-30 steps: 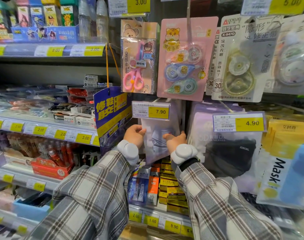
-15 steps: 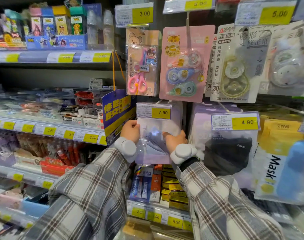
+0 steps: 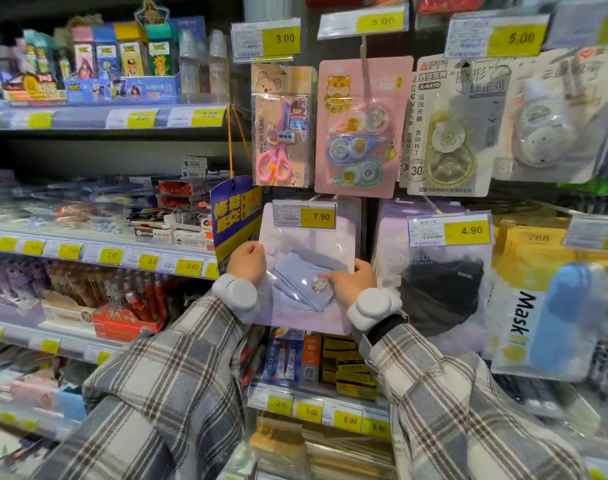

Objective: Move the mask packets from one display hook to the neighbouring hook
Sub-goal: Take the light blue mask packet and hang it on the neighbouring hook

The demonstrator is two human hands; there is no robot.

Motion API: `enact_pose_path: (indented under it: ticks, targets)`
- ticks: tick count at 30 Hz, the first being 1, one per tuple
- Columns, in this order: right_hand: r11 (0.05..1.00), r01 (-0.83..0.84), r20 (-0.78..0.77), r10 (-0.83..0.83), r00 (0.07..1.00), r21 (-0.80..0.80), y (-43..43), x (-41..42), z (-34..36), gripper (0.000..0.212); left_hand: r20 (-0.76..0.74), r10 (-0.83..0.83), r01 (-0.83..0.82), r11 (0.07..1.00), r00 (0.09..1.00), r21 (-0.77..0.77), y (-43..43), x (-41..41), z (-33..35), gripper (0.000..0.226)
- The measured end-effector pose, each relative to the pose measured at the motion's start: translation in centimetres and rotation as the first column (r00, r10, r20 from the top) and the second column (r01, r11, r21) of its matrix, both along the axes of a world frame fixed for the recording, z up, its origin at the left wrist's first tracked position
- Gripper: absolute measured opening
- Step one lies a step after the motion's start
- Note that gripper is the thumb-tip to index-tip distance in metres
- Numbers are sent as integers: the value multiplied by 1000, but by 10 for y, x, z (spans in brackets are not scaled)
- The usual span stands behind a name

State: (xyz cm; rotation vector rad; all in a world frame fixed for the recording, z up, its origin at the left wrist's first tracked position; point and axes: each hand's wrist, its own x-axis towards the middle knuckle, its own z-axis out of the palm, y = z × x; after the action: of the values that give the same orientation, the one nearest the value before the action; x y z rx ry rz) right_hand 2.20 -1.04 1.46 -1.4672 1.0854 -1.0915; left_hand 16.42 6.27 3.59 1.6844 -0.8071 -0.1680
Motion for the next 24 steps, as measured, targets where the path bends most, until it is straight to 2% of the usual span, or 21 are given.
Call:
enact_pose_path:
  ticks: [3,6,9,18,24]
  targets:
    - [999,-41,37,41,998,3,4,-6,0,40,-26,-40,39,999,999,-22,7,-3,0,21]
    - [998,-62,55,64,996,-27,14,-18,7,26,-68,-81,79,996,994,-37,15,-9,0,18]
    - [996,-84,84,85,993,-22,22,-24,9,19,-37,-106,105,994,994,-13,24,-14,0,21]
    - [985,-170,105,171,980,-20,39,-39,9,28,-115,-120,112,991,986,-72,45,-25,-7,33]
    - [972,-228,94,232,968,-51,46,-52,13,22,-94,-143,139,989,985,-48,63,-37,-2,25]
